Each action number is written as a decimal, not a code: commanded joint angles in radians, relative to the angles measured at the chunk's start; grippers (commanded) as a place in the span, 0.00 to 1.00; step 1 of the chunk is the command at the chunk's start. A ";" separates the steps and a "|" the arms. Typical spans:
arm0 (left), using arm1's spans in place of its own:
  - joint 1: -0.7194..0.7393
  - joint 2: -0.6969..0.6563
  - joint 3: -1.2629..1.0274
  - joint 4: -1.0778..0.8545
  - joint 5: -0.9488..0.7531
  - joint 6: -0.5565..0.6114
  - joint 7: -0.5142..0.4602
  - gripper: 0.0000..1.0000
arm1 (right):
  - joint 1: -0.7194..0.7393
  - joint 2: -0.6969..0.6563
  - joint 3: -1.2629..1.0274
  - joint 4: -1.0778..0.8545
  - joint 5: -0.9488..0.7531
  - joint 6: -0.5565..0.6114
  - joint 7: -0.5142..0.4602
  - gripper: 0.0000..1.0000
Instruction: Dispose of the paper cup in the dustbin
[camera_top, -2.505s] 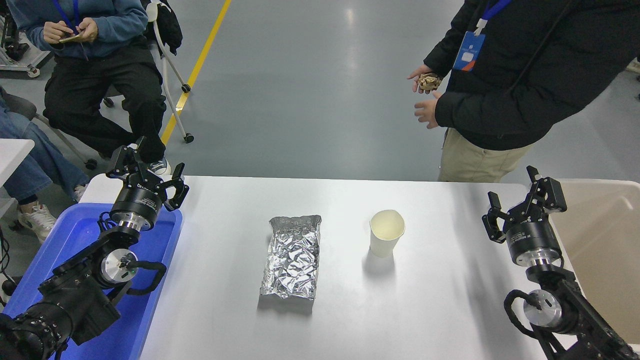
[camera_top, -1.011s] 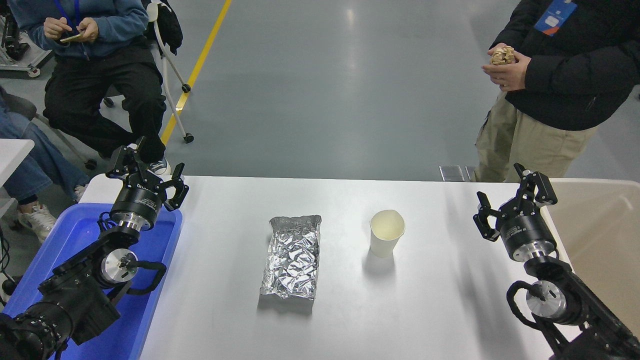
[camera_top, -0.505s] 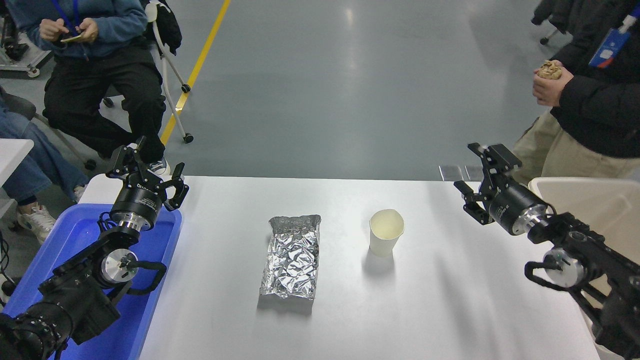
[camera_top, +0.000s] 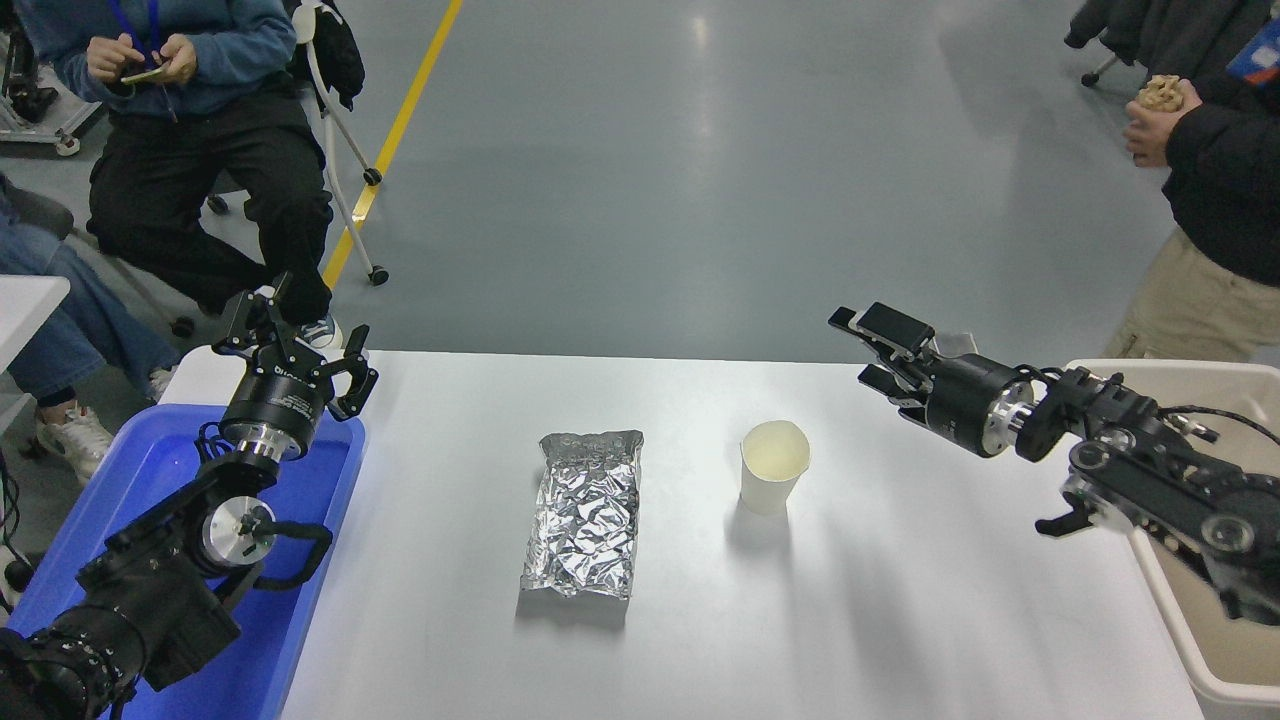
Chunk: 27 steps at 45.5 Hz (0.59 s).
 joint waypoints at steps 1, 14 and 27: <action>-0.001 0.000 0.000 0.000 0.000 0.001 0.000 1.00 | 0.235 0.015 -0.317 -0.017 -0.053 0.000 -0.001 0.99; -0.001 0.000 0.000 0.000 0.000 0.000 0.000 1.00 | 0.341 0.146 -0.491 -0.123 -0.113 -0.002 -0.001 0.99; 0.001 0.000 0.000 0.000 0.000 0.000 0.000 1.00 | 0.318 0.238 -0.529 -0.227 -0.144 -0.029 0.001 0.99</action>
